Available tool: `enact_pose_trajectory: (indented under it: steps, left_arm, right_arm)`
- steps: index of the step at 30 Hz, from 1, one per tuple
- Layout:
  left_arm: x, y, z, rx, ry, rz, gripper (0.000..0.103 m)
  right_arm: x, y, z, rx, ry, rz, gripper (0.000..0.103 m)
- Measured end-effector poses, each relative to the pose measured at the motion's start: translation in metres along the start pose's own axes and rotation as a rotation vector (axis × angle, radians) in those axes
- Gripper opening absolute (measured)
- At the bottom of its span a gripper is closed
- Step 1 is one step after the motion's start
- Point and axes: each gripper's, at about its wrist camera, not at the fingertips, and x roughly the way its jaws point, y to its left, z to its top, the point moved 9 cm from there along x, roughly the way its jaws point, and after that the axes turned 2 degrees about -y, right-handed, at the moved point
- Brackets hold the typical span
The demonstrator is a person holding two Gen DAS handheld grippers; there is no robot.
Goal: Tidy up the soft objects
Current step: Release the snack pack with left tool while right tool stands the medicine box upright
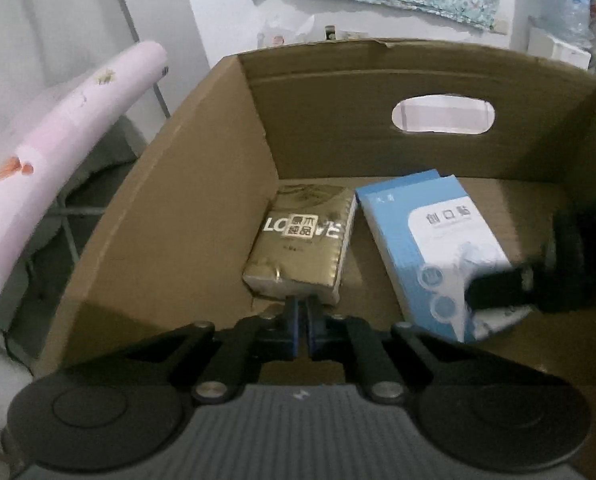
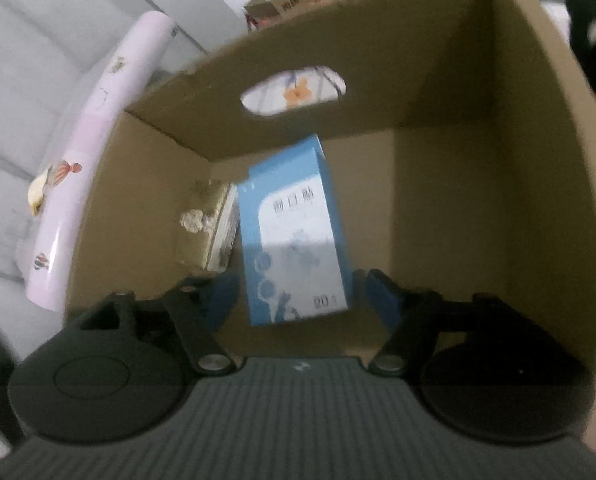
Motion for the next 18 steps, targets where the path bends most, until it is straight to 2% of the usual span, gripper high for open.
enact_pose_trajectory:
  steps: [3,6,9,12,15,18]
  left_arm:
    - [0.01,0.0,0.008,-0.023,-0.008,-0.026,0.002]
    - [0.015,-0.002,0.018,0.0,-0.052,-0.02,0.003]
    - [0.019,0.0,0.018,-0.031,-0.04,-0.007,0.004]
    - [0.011,0.004,0.015,-0.038,-0.026,0.004,0.017]
    - [-0.009,0.008,0.016,-0.023,-0.037,0.006,0.019]
    - [-0.03,0.007,0.011,0.011,-0.045,-0.037,0.028]
  right_arm:
    - [0.005,-0.005,-0.014,0.034,0.028,-0.04,0.063]
    - [0.007,-0.003,-0.009,0.008,0.0,-0.018,0.048]
    - [0.005,-0.012,-0.005,0.059,-0.004,0.023,0.044]
    - [0.0,-0.015,-0.009,0.061,-0.003,0.028,0.038]
    - [0.006,-0.011,-0.007,0.088,-0.014,0.047,0.037]
    - [0.006,-0.011,-0.007,0.127,-0.033,0.07,0.035]
